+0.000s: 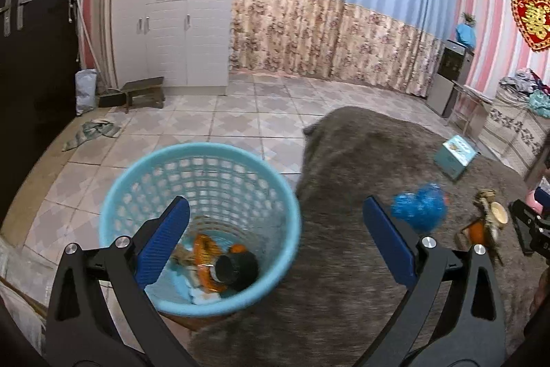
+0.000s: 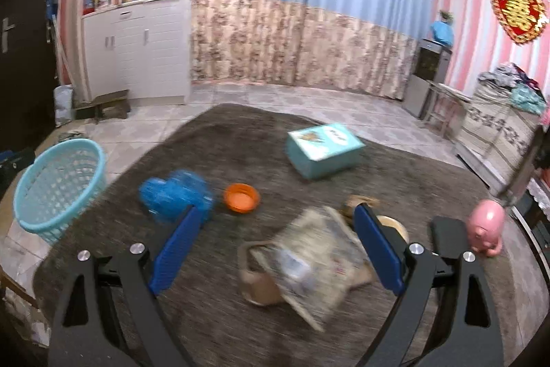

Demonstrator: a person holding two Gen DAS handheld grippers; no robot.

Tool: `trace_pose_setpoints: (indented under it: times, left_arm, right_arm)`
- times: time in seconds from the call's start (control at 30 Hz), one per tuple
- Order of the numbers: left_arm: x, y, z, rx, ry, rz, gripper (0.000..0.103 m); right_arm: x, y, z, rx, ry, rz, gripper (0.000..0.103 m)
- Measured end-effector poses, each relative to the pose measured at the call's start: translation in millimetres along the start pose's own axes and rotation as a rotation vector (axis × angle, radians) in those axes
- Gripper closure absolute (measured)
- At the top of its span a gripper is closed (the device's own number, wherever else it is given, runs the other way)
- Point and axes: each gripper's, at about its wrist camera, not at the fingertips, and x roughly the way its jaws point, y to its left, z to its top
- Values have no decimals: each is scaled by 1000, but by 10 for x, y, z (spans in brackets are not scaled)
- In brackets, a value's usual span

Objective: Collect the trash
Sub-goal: 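Move both open tools back over the rug, then grasp the blue plastic bag with the left tool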

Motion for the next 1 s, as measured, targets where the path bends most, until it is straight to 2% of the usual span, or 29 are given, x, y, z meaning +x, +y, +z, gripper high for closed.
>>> trace_pose_setpoints:
  times: [0.23, 0.47, 0.77, 1.0]
  left_arm:
    - [-22, -396, -56, 28, 4, -47, 5]
    - [6, -709, -113, 81, 17, -72, 5]
    - [136, -1033, -224, 130, 41, -124, 5]
    - [341, -1436, -355, 219, 72, -169, 6]
  right_arm:
    - [-62, -627, -213, 85, 12, -69, 14]
    - [-41, -1028, -375, 133, 18, -134, 14]
    - [-36, -1233, -559, 155, 34, -169, 14]
    - [2, -1327, -694, 170, 48, -171, 14]
